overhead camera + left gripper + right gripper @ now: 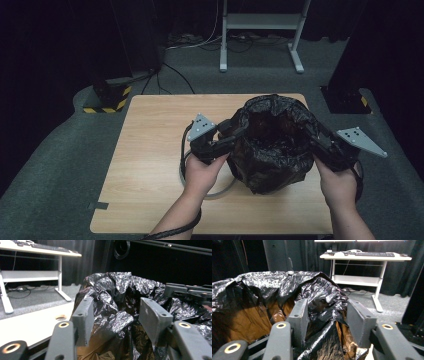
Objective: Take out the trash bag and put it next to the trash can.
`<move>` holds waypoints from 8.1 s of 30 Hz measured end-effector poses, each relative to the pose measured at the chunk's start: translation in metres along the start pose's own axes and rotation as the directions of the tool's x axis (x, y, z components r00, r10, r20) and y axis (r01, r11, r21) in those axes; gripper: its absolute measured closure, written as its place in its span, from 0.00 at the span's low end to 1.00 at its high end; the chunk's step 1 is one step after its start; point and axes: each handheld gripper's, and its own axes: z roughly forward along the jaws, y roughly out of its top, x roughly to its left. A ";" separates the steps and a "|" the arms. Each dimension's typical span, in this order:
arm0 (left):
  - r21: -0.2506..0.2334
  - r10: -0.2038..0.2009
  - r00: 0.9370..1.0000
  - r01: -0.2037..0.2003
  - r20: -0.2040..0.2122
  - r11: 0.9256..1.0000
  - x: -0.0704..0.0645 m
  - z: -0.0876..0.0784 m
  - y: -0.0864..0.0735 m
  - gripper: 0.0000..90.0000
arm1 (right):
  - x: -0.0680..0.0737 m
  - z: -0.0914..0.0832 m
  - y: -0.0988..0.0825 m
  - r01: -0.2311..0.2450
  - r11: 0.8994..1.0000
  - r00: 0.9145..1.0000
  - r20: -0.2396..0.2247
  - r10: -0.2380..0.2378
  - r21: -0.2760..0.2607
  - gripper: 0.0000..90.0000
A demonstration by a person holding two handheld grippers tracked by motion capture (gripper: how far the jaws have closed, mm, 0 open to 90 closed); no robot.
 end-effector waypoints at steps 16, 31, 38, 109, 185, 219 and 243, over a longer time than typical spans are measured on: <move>-0.008 0.018 0.999 -0.018 -0.034 1.000 -0.005 0.002 0.002 0.93 | 0.011 0.002 0.002 0.027 1.000 0.996 0.081 -0.027 0.003 0.81; -0.041 0.031 0.998 -0.033 -0.054 0.999 -0.005 -0.002 0.000 1.00 | 0.020 0.003 0.000 0.139 0.990 0.981 0.138 -0.134 -0.026 0.85; -0.052 0.014 0.999 -0.017 -0.051 0.998 -0.005 -0.002 -0.001 1.00 | 0.020 0.000 -0.001 0.141 0.989 0.982 0.134 -0.135 -0.036 0.85; -0.098 0.010 1.000 -0.008 0.018 0.995 -0.009 -0.031 0.005 0.79 | 0.191 0.002 -0.022 0.320 0.911 0.938 -0.046 -0.343 -0.259 1.00; -0.027 -0.073 0.996 0.072 -0.046 0.997 0.022 -0.002 0.038 1.00 | 0.047 -0.023 0.013 0.211 0.962 0.967 0.183 -0.179 -0.173 0.55; -0.185 -0.035 0.999 0.030 -0.025 0.982 0.023 -0.017 0.077 1.00 | -0.015 0.009 -0.040 0.151 0.989 0.928 0.345 -0.143 0.004 0.36; -0.351 0.042 0.999 -0.037 0.005 0.936 0.007 -0.033 0.109 1.00 | -0.038 0.044 -0.129 0.108 0.974 0.949 0.272 -0.161 0.200 0.18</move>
